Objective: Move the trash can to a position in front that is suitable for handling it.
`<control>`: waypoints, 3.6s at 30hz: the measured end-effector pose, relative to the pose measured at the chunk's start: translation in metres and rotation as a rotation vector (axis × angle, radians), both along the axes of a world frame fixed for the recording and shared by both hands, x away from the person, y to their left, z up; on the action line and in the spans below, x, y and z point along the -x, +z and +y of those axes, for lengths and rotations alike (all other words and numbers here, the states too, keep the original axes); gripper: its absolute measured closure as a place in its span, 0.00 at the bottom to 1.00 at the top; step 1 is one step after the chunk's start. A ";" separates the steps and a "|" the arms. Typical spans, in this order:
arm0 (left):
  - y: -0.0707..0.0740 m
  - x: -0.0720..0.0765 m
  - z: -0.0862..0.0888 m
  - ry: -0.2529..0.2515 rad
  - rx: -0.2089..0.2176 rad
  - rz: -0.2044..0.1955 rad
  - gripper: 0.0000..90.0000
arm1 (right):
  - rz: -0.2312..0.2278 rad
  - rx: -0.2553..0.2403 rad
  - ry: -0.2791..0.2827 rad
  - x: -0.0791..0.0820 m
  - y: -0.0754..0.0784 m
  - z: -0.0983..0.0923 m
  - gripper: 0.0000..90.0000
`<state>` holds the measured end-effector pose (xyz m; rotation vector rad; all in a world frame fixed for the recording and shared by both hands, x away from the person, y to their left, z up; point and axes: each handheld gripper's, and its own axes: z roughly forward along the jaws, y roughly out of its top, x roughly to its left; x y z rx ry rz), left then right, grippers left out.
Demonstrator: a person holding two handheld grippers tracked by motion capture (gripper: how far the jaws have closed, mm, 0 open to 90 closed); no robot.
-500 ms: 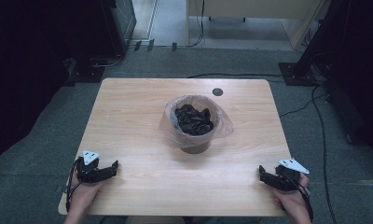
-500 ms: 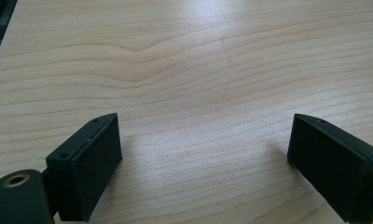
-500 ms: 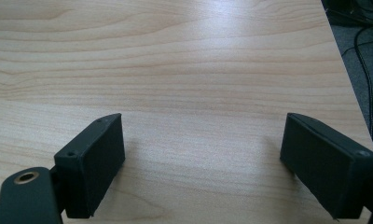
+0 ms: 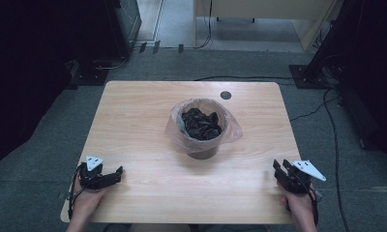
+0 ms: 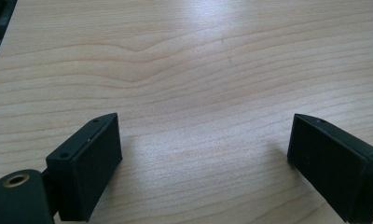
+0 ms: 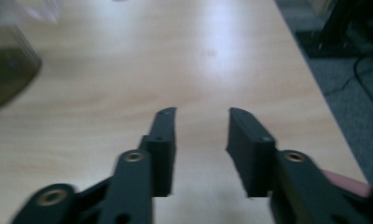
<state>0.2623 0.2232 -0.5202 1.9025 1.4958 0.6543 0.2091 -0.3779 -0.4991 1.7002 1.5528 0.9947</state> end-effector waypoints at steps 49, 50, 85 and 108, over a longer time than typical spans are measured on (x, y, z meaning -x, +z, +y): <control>0.003 -0.004 0.003 0.027 0.033 -0.013 0.15 | -0.140 -0.106 0.306 -0.159 0.042 0.118 0.91; 0.004 -0.004 0.002 0.033 0.035 -0.021 0.15 | -0.138 -0.118 0.307 -0.158 0.041 0.118 0.91; 0.073 -0.117 -0.170 -0.058 0.150 -0.218 0.68 | -0.118 -0.153 0.285 -0.151 0.019 0.123 0.92; 0.068 -0.098 -0.178 -0.161 0.246 -0.206 0.97 | -0.118 -0.057 0.363 -0.128 0.021 0.149 1.00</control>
